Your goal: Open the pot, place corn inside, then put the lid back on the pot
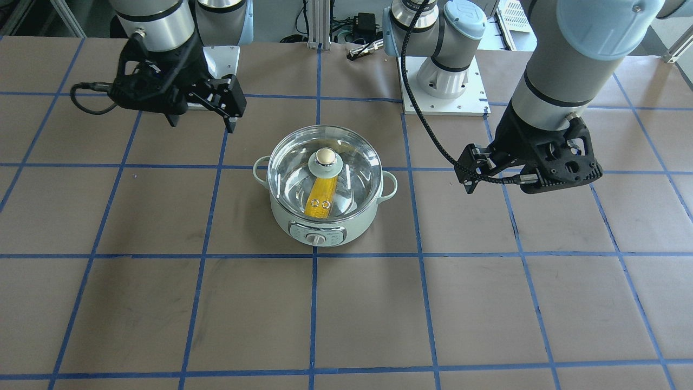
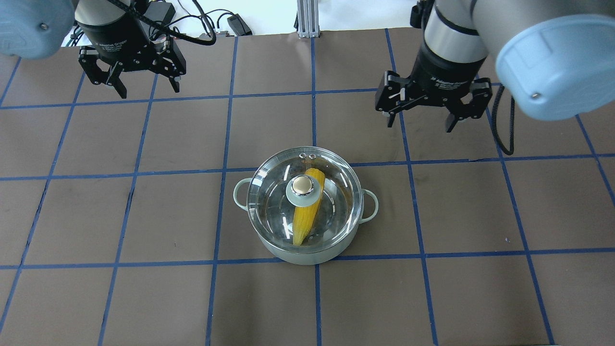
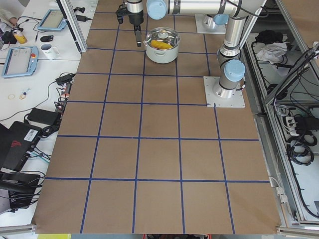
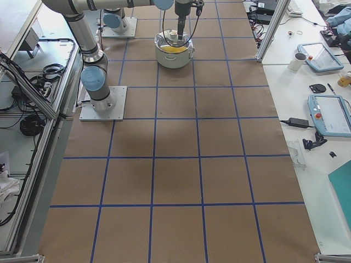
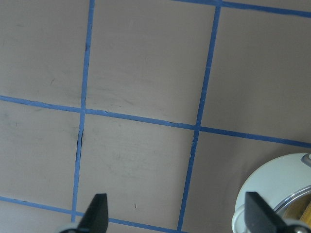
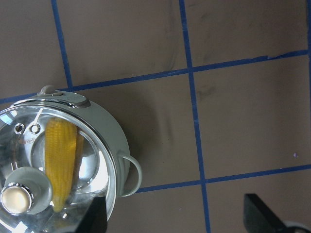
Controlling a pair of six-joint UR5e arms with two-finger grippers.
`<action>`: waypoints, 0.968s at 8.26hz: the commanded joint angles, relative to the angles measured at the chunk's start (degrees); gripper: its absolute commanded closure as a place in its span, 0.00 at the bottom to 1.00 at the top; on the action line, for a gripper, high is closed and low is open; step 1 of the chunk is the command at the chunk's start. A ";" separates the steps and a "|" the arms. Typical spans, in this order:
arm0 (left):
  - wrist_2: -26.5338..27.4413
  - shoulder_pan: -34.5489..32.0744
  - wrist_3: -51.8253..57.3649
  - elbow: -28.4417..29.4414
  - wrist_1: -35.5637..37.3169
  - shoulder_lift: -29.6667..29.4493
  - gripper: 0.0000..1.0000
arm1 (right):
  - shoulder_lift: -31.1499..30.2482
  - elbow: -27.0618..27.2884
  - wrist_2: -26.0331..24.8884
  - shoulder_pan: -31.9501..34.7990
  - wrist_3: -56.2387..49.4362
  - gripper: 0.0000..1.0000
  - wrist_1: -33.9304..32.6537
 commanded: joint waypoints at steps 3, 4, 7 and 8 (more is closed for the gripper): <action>0.02 0.00 0.00 0.11 0.02 -0.30 0.00 | -1.88 -0.36 0.11 -4.76 -6.11 0.00 2.19; 0.02 0.00 0.17 0.03 0.02 0.05 0.00 | -1.96 -0.36 0.55 -4.67 -6.11 0.00 2.27; 0.02 0.00 0.26 -0.06 0.11 0.05 0.00 | -1.96 -0.36 0.46 -4.58 -6.11 0.00 2.36; -0.06 0.00 0.18 0.11 -0.07 -0.21 0.00 | -1.96 -0.36 0.38 -4.58 -6.11 0.00 2.36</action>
